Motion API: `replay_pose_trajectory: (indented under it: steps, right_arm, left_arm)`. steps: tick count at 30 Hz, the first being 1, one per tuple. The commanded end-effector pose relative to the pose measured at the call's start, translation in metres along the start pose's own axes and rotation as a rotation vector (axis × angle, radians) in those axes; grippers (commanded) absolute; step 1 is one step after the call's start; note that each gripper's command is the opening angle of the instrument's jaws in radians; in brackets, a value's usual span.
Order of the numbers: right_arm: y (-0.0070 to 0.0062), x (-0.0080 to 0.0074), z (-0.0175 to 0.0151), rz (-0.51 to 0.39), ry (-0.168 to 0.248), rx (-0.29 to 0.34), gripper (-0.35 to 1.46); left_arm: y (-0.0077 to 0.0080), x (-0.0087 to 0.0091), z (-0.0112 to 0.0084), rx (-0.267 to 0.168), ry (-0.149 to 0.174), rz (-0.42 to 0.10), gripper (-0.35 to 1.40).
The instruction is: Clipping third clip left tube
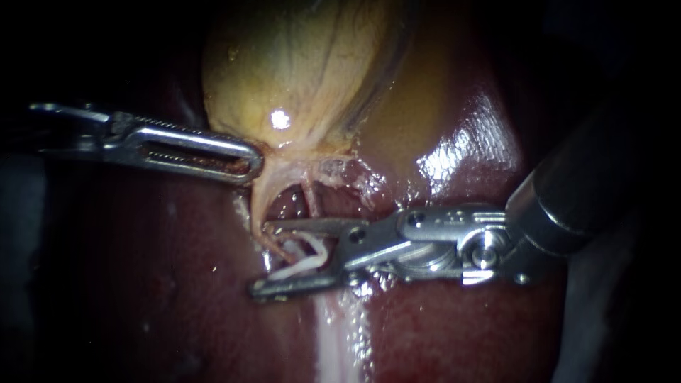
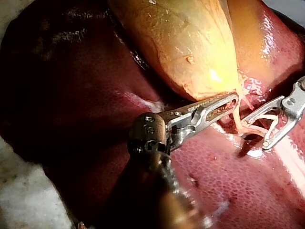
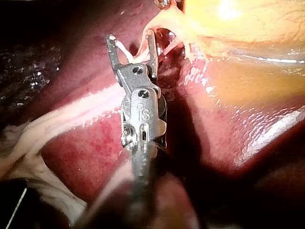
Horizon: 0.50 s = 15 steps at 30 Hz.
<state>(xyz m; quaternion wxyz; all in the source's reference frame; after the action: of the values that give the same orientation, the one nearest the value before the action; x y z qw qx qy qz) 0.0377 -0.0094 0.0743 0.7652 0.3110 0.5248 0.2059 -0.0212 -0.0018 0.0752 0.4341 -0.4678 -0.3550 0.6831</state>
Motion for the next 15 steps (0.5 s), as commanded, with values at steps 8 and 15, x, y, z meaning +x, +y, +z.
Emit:
replay_pose_trajectory:
  steps: [8,15]
  right_arm:
    - [0.0001,0.0,0.0,0.0,0.0,-0.001,0.5]
    - [0.0008,-0.0003,-0.0004,0.001,-0.001,0.002,0.5]
  left_arm:
    - [0.0,0.0,0.0,0.0,0.0,0.0,-0.35]
    - [0.0001,0.0,0.0,0.0,0.0,0.0,-0.35]
